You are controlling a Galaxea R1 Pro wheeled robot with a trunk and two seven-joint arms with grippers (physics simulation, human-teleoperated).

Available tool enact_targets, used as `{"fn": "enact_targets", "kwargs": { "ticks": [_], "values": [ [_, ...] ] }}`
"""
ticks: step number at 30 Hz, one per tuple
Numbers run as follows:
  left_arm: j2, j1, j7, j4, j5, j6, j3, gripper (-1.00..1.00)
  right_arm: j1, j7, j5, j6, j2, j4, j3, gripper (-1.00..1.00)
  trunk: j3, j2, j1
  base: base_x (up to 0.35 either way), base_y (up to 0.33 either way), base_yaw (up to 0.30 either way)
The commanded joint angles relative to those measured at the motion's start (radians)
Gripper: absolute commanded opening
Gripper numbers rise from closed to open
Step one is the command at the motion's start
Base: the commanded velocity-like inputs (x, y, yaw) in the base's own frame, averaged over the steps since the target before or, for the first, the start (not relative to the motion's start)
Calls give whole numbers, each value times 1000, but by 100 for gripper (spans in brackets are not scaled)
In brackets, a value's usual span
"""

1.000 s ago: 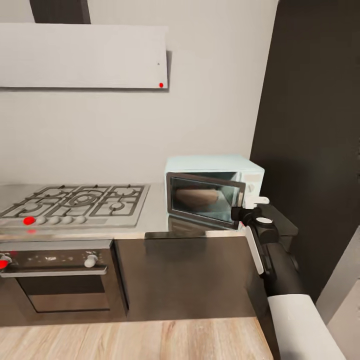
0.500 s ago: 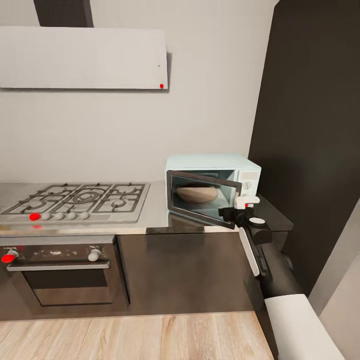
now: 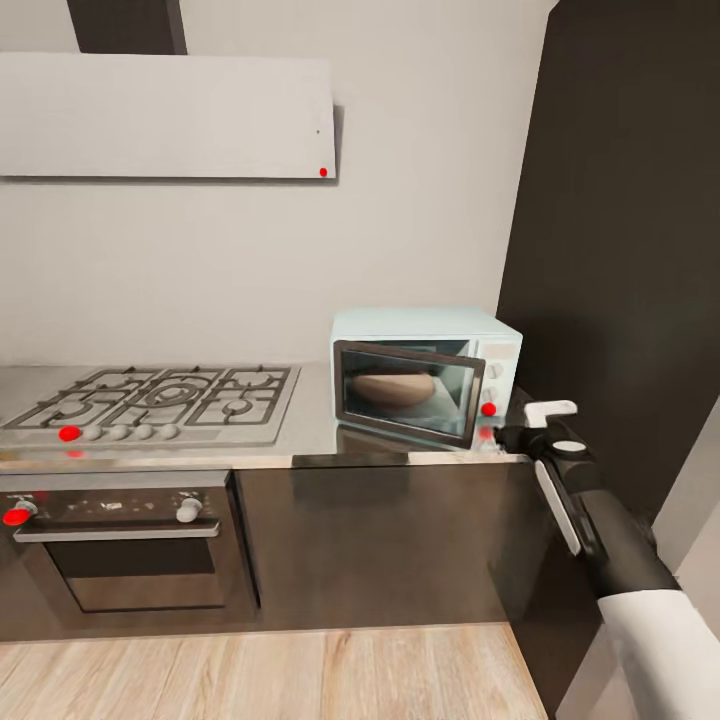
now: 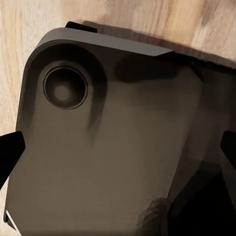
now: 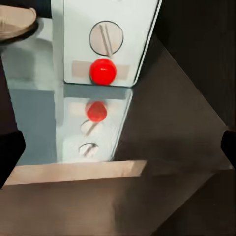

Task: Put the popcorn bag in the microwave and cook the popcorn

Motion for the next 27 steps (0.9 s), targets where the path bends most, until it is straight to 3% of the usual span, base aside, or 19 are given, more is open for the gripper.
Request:
{"fn": "enact_targets", "kwargs": {
  "ticks": [1, 5, 7, 12, 21, 27],
  "values": [
    [0, 0, 0, -1, 4, -2, 1, 100, -1, -6, -2, 5, -9, -1, -1, 100, -1, -1, 0, 0, 0, 0],
    [-1, 0, 0, -1, 4, -2, 1, 100, -1, -5, 0, 5, -25, -4, -90, 100, -1, -1, 0, 0, 0, 0],
    [-2, 0, 1, -1, 4, -2, 2, 100, -1, -3, 0, 5, -26, -8, -105, 100, -1, -1, 0, 0, 0, 0],
    [-2, 0, 0, -1, 0, -2, 1, 100, -1, 4, 0, 4, -24, -10, -108, 100, -1, -1, 0, 27, -13, 0],
    [1, 0, 1, -1, 3, -2, 0, 100, -1, 7, -2, 0, -14, -12, -104, 100, -1, -1, 0, 240, -169, 0],
    [-1, 0, 2, -6, 4, -8, 4, 100, -1, 16, -2, -6, 13, -8, -81, 100, -1, -1, 0, 81, -58, 0]
  ]
}}
